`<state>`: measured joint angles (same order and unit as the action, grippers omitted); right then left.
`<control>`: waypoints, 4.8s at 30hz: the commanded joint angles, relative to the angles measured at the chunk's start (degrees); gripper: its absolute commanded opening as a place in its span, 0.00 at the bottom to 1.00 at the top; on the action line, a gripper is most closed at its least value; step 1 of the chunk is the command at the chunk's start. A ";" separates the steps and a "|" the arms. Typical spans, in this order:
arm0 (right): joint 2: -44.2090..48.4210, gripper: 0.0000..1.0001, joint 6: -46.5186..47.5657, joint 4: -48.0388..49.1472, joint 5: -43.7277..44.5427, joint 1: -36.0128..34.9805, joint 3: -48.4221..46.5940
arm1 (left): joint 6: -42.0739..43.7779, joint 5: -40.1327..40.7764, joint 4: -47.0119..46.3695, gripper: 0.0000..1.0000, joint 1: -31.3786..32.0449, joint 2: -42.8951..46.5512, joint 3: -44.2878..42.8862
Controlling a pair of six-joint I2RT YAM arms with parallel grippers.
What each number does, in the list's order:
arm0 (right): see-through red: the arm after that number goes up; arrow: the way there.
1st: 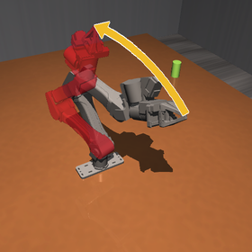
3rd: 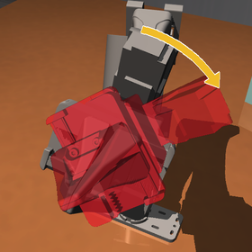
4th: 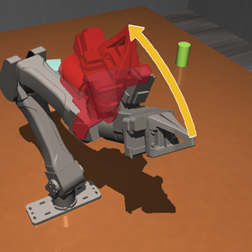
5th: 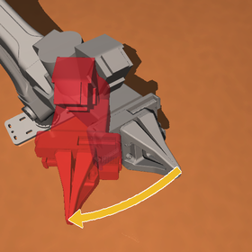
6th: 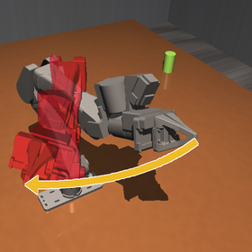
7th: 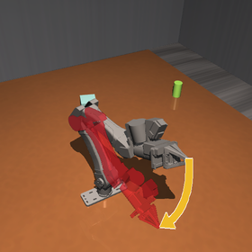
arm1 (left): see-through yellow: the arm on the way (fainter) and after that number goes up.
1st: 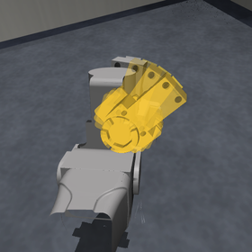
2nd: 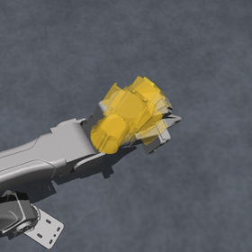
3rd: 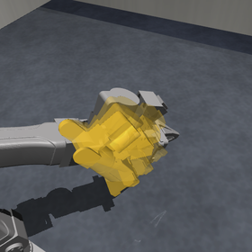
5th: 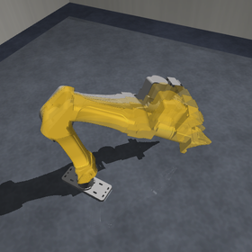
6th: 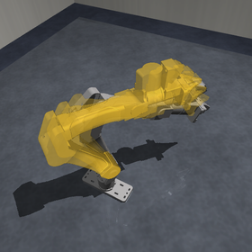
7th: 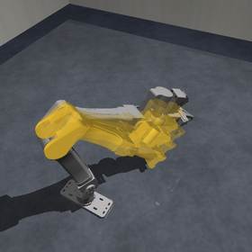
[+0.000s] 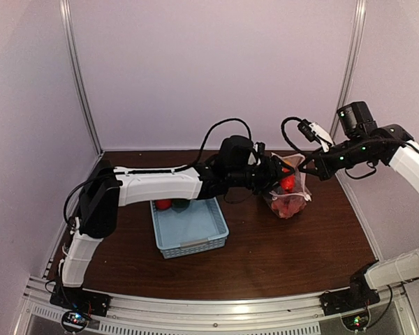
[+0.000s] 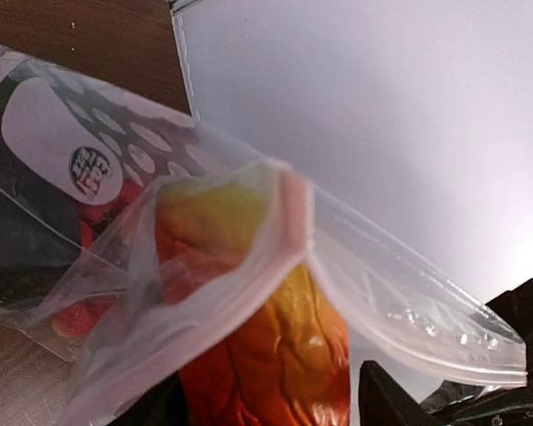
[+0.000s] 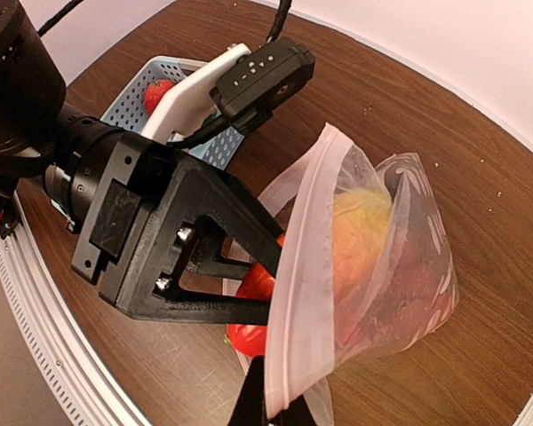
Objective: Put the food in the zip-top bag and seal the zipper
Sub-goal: Place the fake fruit in the zipper food storage bag, then pick up the fake fruit from the bin.
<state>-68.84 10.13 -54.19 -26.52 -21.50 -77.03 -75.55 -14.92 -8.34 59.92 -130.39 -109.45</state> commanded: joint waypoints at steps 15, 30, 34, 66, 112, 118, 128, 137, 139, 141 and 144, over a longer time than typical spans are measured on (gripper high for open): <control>-5.75 0.00 -1.54 -3.61 -8.40 3.21 -8.43 | 6.96 5.71 3.60 0.73 0.37 4.55 -3.15; -9.84 0.00 -2.07 -9.76 -6.83 4.19 -20.08 | 22.70 13.70 16.38 0.98 2.48 9.08 -12.04; -10.42 0.00 -2.80 -9.44 -9.99 4.84 -19.47 | 26.23 14.07 16.60 0.98 2.48 10.09 -12.47; -5.04 0.00 0.41 -4.44 -3.87 5.36 -9.12 | 43.42 30.80 44.14 0.82 -11.98 33.19 31.61; -0.33 0.00 1.16 -3.20 -3.97 3.92 0.48 | 46.50 35.09 38.01 0.75 -18.54 6.23 17.17; -0.38 0.00 1.11 -2.95 -3.98 3.85 0.84 | 46.45 35.64 35.37 0.71 -19.14 5.35 16.76; -0.61 0.00 1.20 -3.14 -3.23 3.92 0.26 | 44.79 33.46 37.07 0.52 -18.77 12.72 19.76; -1.54 0.00 1.22 -3.38 -2.50 3.92 -1.33 | 44.29 28.58 36.92 0.45 -14.24 27.63 26.07; -1.71 0.00 1.16 -3.37 -2.36 3.92 -1.49 | 46.62 23.36 33.49 0.44 -11.99 30.54 26.22; -1.87 0.00 1.04 -3.42 -2.02 3.91 -1.71 | 48.21 17.96 30.03 0.42 -9.43 32.64 25.71; -2.07 0.00 0.86 -3.48 -1.43 3.92 -2.27 | 49.58 10.89 27.12 0.39 -5.58 33.70 22.74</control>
<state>-70.59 11.62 -58.06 -29.63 -17.39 -77.41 -28.97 8.29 25.71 49.93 -98.15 -84.16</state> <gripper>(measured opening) 0.002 0.594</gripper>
